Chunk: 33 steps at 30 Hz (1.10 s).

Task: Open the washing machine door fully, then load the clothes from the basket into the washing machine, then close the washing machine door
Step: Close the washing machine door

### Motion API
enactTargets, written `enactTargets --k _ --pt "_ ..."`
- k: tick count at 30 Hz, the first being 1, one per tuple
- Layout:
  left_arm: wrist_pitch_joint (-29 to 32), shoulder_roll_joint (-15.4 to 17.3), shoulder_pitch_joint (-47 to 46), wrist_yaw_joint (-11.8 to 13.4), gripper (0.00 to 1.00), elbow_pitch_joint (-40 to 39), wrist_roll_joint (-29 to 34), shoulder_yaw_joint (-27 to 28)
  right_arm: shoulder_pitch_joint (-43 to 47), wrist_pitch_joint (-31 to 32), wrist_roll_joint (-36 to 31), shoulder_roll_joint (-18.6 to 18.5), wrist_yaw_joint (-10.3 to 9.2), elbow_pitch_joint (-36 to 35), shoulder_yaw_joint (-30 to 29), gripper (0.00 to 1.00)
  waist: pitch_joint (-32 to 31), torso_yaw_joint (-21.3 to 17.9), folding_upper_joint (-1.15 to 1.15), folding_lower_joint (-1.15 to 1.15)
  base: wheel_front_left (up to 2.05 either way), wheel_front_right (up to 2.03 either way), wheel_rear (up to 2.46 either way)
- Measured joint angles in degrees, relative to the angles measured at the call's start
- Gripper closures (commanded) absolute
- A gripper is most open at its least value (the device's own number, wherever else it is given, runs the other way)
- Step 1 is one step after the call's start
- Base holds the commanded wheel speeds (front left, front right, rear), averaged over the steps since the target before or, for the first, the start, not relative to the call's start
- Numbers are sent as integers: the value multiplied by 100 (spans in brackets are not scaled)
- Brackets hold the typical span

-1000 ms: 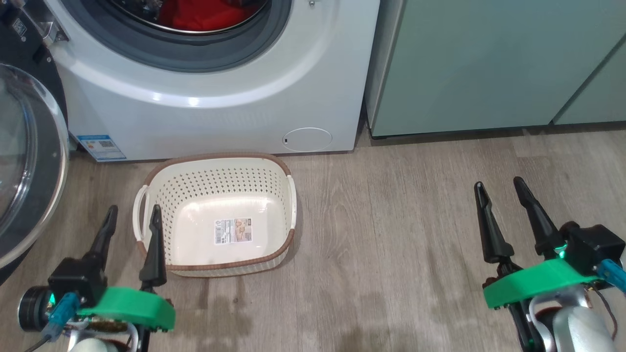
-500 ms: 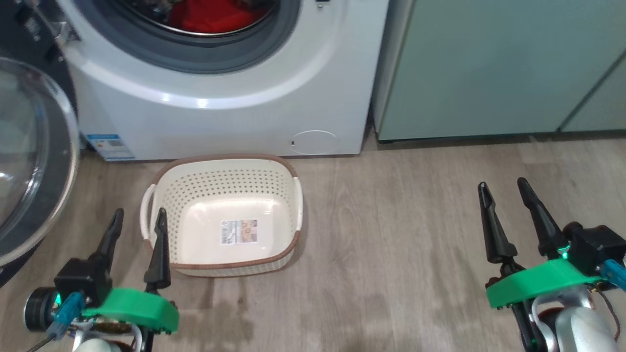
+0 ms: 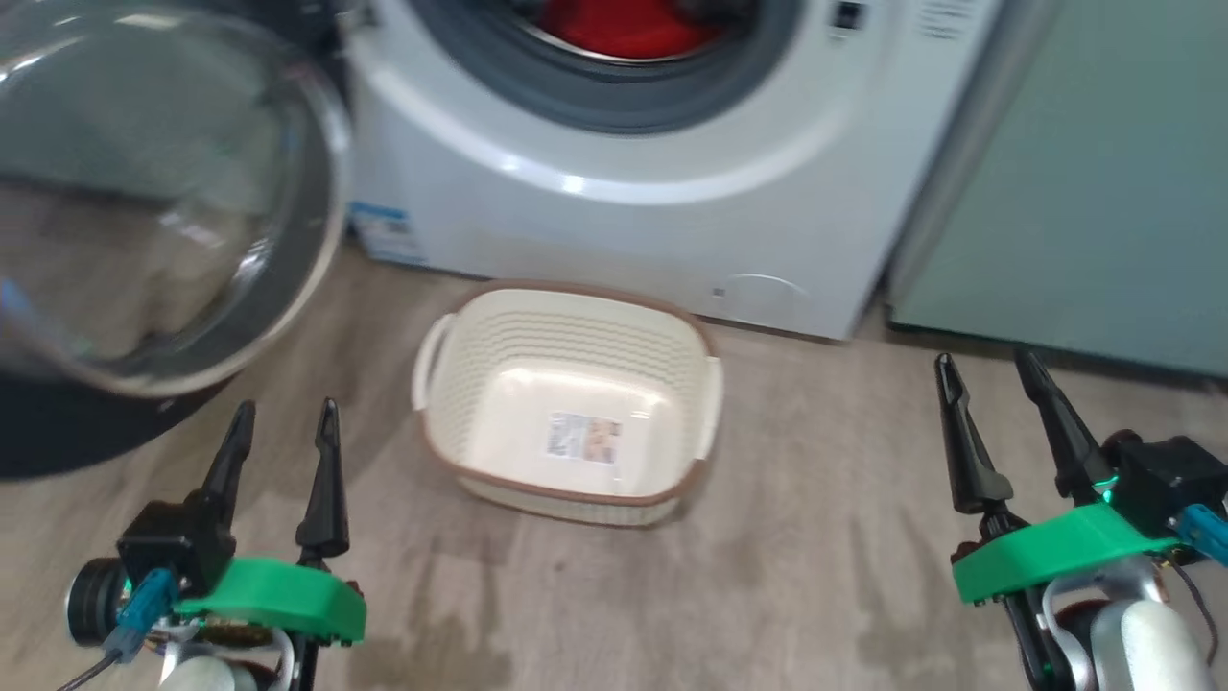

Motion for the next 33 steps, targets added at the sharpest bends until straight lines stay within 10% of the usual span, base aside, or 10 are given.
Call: enactTargets --k 16,33 --pt "-57 -54 49 5 0 37 -69 92 -1 60 1 0 0 -27 131 0 -93 1378 0 0 0 0 0" --pt "-100 -92 44 1 0 75 -69 105 -4 76 1 0 0 18 163 0 -28 1488 0 0 0 0 0"
